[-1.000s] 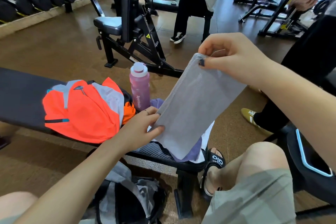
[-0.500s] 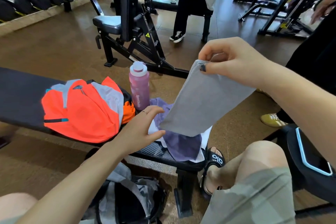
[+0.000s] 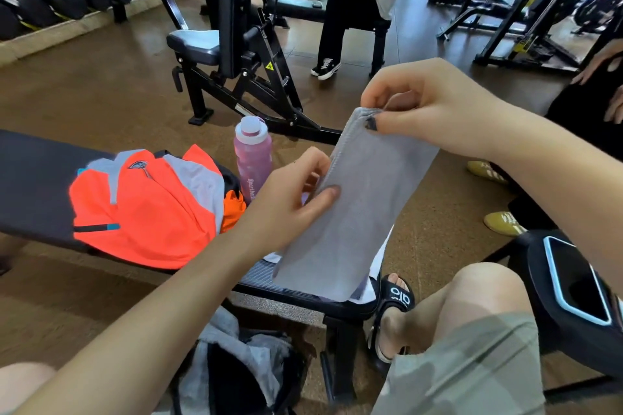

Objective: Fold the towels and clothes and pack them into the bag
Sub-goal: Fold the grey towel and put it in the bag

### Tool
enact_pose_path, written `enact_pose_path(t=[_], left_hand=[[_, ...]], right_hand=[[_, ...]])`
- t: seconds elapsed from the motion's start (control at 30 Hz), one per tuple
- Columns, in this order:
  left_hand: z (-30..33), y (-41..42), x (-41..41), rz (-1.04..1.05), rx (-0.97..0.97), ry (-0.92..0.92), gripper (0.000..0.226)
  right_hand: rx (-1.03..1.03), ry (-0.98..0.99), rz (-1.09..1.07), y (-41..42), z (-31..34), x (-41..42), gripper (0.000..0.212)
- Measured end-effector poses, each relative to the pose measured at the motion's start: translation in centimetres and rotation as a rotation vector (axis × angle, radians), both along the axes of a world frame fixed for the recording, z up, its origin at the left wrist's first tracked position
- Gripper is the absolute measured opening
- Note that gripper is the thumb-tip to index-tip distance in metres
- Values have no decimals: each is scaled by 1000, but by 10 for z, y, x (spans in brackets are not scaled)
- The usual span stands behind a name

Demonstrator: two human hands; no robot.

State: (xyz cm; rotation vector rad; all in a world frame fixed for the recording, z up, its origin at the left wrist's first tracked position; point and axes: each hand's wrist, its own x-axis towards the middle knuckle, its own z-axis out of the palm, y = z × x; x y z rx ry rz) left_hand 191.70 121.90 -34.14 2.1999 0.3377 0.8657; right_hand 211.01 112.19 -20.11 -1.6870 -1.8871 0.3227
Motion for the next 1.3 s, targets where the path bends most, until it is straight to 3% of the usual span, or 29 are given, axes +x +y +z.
enact_pose_path(t=[0.2, 0.5, 0.57, 0.7, 0.77, 0.93, 1.07, 1.3], left_hand=[[-29, -6, -14, 78, 5, 64, 23], [-49, -5, -39, -40, 21, 221, 30], [-46, -8, -48, -37, -53, 236, 31], [-44, -12, -68, -10, -378, 205, 25], [-55, -2, -67, 7, -432, 242, 25], [-119, 28, -45, 74, -619, 479, 23], [-156, 37, -43, 126, -507, 652, 19], [-144, 40, -43, 124, -581, 465, 11]], right_hand=[[26, -2, -57, 8, -12, 5, 9], [29, 82, -113, 11, -17, 13, 7], [-5, 78, -106, 7, -16, 12, 7], [-130, 183, -172, 14, -22, 23, 7], [-210, 172, -226, 35, -43, 32, 6], [-405, -121, -249, 107, -145, 51, 10], [-422, -214, -196, 136, -208, 55, 4], [-231, -157, -189, 183, -214, 56, 12]])
